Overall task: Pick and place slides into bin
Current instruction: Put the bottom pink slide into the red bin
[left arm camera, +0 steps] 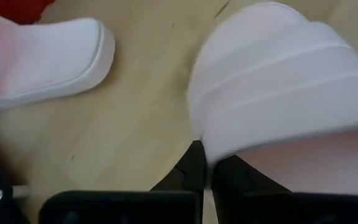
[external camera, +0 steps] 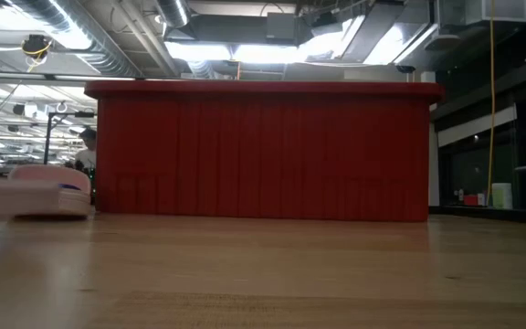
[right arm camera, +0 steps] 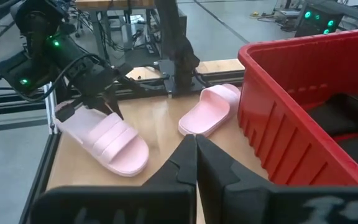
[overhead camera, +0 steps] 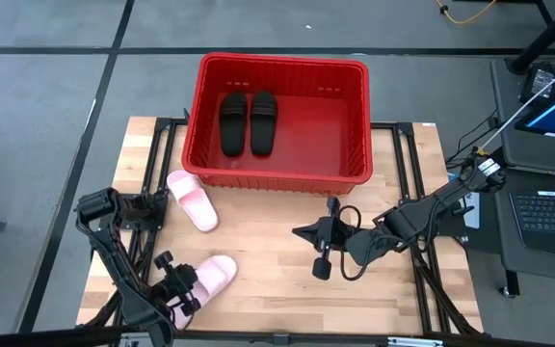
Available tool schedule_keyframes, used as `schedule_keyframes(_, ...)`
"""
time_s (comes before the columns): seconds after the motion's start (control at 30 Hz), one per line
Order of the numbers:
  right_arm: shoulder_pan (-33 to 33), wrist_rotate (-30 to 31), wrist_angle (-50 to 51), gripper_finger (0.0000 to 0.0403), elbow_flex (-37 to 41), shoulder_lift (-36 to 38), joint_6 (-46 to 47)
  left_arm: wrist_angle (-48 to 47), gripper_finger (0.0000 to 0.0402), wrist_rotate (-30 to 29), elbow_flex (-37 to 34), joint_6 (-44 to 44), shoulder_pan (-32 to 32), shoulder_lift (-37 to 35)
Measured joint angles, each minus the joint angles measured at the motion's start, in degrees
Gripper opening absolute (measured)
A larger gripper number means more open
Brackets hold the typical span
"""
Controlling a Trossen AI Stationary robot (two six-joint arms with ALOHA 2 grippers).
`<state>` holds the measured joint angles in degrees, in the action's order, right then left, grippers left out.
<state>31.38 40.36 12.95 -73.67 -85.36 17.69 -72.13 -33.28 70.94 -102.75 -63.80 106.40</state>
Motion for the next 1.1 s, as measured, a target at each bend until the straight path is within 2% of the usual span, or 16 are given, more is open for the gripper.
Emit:
schedule_keyframes(0.27, 0.0, -0.1, -3.1, 0.0005, 0.0, 0.0, -0.1, -4.6, 0.0005, -0.9, 2.8, 0.0, 2.1, 0.0)
schedule_keyframes(0.63, 0.0, -0.1, -4.7, 0.0005, 0.0, 0.0, -0.1, -18.3, 0.0004, -8.2, 9.3, 0.0, 7.7, 0.0)
schedule_keyframes(0.83, 0.0, -0.1, -6.1, 0.0005, 0.0, 0.0, -0.5, -17.8, 0.0005, -14.8, 12.7, 3.5, 13.1, -2.3)
schedule_keyframes(1.1, 0.3, 0.0, -12.2, 0.0005, 0.0, 0.0, -12.7, -17.9, 0.0005, -29.9, 16.3, 14.2, 19.2, -7.1)
